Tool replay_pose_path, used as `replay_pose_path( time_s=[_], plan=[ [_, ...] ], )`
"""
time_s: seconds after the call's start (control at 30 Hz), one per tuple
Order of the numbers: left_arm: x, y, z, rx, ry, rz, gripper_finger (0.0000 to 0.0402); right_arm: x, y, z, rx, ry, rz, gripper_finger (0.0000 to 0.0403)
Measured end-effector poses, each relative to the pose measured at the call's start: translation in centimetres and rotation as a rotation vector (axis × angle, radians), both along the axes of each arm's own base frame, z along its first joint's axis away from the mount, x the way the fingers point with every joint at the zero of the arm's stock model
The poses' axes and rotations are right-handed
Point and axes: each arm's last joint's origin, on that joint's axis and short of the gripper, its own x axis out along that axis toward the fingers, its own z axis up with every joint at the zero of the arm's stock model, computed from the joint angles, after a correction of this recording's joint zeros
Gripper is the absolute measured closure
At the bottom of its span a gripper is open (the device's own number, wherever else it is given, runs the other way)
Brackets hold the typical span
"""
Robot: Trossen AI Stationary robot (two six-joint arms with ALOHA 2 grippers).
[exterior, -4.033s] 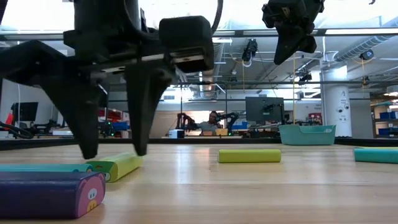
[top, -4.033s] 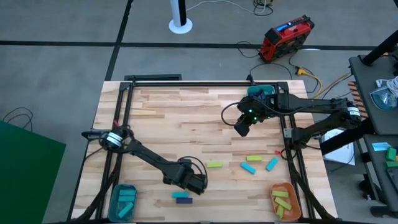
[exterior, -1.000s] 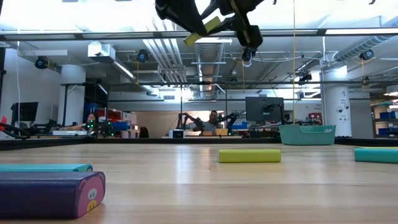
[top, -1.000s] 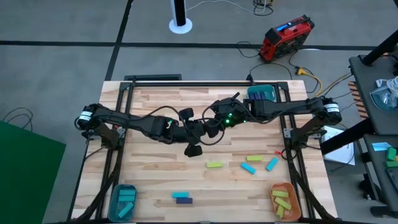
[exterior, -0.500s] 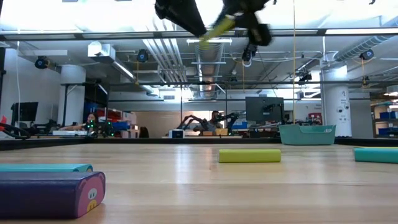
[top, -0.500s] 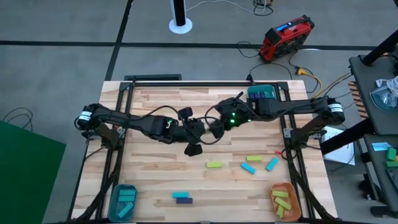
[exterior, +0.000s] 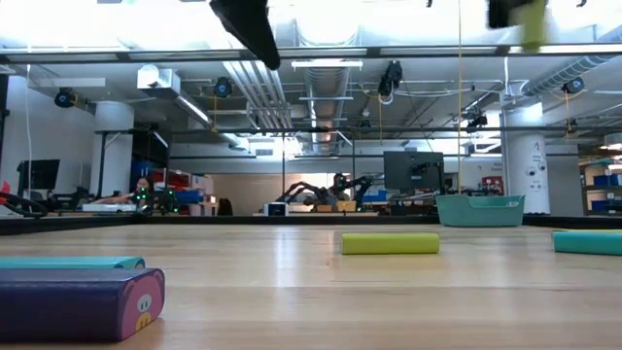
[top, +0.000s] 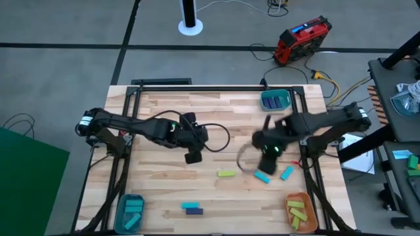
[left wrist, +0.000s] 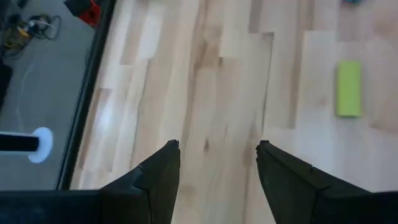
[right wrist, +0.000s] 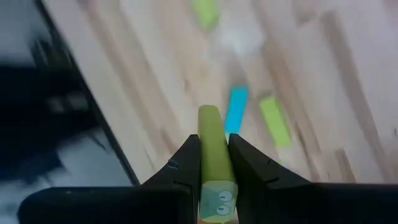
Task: Sort blocks
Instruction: Put the green block into the orange bin
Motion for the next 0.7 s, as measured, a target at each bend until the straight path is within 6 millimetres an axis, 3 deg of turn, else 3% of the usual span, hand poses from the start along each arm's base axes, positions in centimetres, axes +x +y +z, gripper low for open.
replay_pose_path(
  time_s=[0.33, 0.5, 0.7],
  plan=[
    [-3.5, 0.1, 2.5, -0.119, -0.007, -0.078, 0.0216, -5.1, 9.3, -2.2, -0.077, 0.073, 0.524, 0.0351],
    [-5.3, 0.3, 4.1, -0.139, -0.058, -0.068, 0.0216, -8.1, 12.4, -3.9, -0.089, 0.133, 0.567, 0.0351],
    [-7.2, 0.5, 5.7, -0.159, -0.123, -0.061, 0.0216, -10.4, 14.5, -5.7, -0.089, 0.17, 0.545, 0.0351]
  ],
)
